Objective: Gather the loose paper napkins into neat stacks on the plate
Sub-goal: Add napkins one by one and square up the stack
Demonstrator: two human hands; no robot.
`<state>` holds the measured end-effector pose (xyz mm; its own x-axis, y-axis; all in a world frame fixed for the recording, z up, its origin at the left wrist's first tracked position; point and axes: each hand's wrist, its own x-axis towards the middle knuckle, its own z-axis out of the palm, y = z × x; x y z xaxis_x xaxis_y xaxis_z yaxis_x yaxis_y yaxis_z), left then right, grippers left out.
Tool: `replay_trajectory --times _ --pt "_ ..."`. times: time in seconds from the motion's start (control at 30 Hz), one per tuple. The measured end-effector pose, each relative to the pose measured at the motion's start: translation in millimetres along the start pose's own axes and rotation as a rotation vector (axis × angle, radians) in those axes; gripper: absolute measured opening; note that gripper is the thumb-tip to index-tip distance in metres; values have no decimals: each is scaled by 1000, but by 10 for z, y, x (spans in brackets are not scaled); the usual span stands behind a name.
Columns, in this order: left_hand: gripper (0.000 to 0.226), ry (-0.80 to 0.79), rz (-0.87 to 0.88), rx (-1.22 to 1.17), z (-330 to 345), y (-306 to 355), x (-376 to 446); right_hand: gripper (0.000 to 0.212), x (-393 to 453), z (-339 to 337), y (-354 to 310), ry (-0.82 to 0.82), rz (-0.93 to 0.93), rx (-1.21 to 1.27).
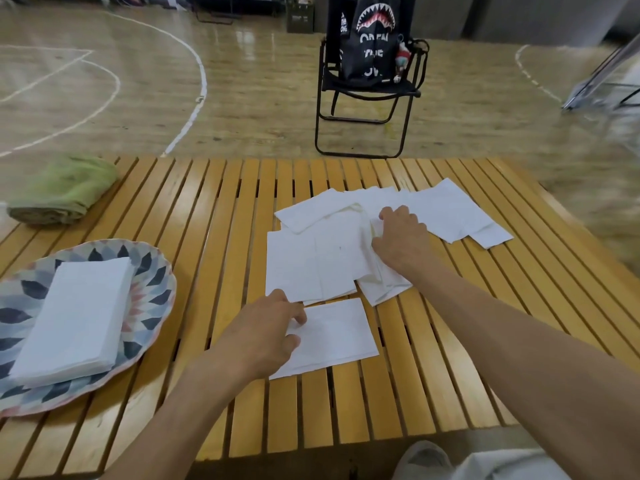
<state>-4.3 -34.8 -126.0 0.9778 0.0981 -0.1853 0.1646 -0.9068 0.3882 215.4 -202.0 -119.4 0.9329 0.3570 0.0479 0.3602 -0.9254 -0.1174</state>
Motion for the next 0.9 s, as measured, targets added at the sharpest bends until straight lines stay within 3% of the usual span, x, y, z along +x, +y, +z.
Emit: replay_trajectory --times 0.13,0.43,0.67,0.9 --pt "23 -15 17 -16 10 -17 29 23 2 39 30 25 23 28" --pt "10 -78 47 -68 -11 -72 38 18 -22 24 169 137 83 207" --pt "8 -163 56 -89 -65 -30 -1 30 -56 15 227 221 98 306" --pt "7 -57 35 -167 -79 -69 8 26 -295 -334 121 282 69 517"
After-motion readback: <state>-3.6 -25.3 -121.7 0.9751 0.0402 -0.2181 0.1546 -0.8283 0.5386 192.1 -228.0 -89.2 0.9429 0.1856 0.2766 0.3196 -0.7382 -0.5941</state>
